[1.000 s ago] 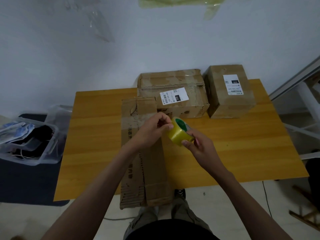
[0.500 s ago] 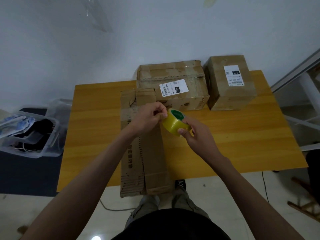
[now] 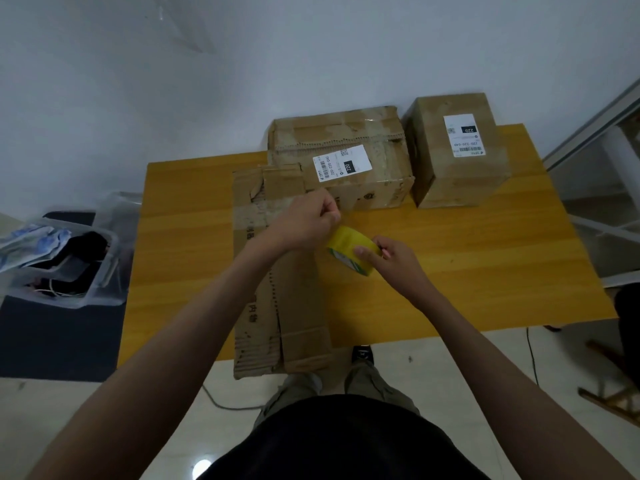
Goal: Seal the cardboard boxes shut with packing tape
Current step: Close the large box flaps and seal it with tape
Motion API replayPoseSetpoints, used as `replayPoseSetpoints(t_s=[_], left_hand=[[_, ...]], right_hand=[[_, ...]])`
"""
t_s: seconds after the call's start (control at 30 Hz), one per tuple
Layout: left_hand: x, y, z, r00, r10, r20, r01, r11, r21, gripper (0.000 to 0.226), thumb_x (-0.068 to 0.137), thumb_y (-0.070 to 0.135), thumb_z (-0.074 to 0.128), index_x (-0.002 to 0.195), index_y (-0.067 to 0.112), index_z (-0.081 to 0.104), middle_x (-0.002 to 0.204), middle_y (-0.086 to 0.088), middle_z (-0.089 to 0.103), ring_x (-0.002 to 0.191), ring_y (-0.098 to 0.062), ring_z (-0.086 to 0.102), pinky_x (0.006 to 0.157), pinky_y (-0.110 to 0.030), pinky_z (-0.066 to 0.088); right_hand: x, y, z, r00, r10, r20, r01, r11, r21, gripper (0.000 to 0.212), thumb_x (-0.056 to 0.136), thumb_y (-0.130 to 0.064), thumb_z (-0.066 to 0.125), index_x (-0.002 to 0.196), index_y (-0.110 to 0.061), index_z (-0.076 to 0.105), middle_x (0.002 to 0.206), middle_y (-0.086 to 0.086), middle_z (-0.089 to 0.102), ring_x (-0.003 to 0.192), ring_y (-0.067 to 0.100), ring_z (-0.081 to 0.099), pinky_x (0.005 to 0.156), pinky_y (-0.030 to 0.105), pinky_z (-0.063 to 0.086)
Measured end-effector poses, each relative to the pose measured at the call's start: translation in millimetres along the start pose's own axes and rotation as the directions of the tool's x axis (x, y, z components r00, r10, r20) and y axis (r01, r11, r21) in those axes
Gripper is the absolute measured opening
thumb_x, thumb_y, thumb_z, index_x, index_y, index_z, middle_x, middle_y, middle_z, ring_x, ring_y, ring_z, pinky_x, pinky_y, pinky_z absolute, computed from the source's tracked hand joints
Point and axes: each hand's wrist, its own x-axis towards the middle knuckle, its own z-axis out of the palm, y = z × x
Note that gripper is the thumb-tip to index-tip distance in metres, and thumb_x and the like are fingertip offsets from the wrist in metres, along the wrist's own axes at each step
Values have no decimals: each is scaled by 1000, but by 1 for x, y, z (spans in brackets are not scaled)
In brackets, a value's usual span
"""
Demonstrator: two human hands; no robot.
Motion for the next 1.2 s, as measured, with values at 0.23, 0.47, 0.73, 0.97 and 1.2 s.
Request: replayPoseSetpoints(t_s=[0.23,0.47,0.73,0.97,1.2], left_hand=[[-4,-8,-1,990,-138,-23,129,964,-231,5,102,19,57,99,15,58,86,2,61,80,-13,56,74,-28,47],[-25,-10,8,975,-196,-102,152,929,-337,13,91,12,72,84,15,61,78,1,64,70,-8,57,69,-24,47],[-82,-26,18,916,-309,-257,200,905,-376,12,86,11,77,83,9,66,82,-6,68,73,-9,61,70,-26,51],[-139,-38,6,873,-388,-297,198,836,-511,12,89,11,75,83,10,64,71,-4,64,60,-4,55,60,-20,43],[-181,-64,15,834,-499,-235,295,763,-574,13,86,6,76,79,6,65,70,-7,65,57,-7,54,59,-28,41]], right_hand=[[-13,11,-17,989,-15,149,-31,953,301,25,98,-34,62,81,-18,54,72,-10,47,58,4,41,51,22,33],[-18,17,-32,967,-100,237,26,955,295,30,99,-32,60,90,-4,55,71,-5,47,59,9,40,50,24,34],[-19,-23,-39,953,-187,238,204,978,-51,46,80,-62,66,65,-22,49,57,-14,41,54,2,37,56,26,29],[-27,-51,-45,962,-104,252,224,829,-512,62,72,-82,54,57,-23,43,57,-6,43,55,11,42,53,28,26],[-33,-63,-54,852,-86,516,308,879,-363,69,59,-91,58,56,-23,45,55,-7,37,51,7,34,56,31,25]])
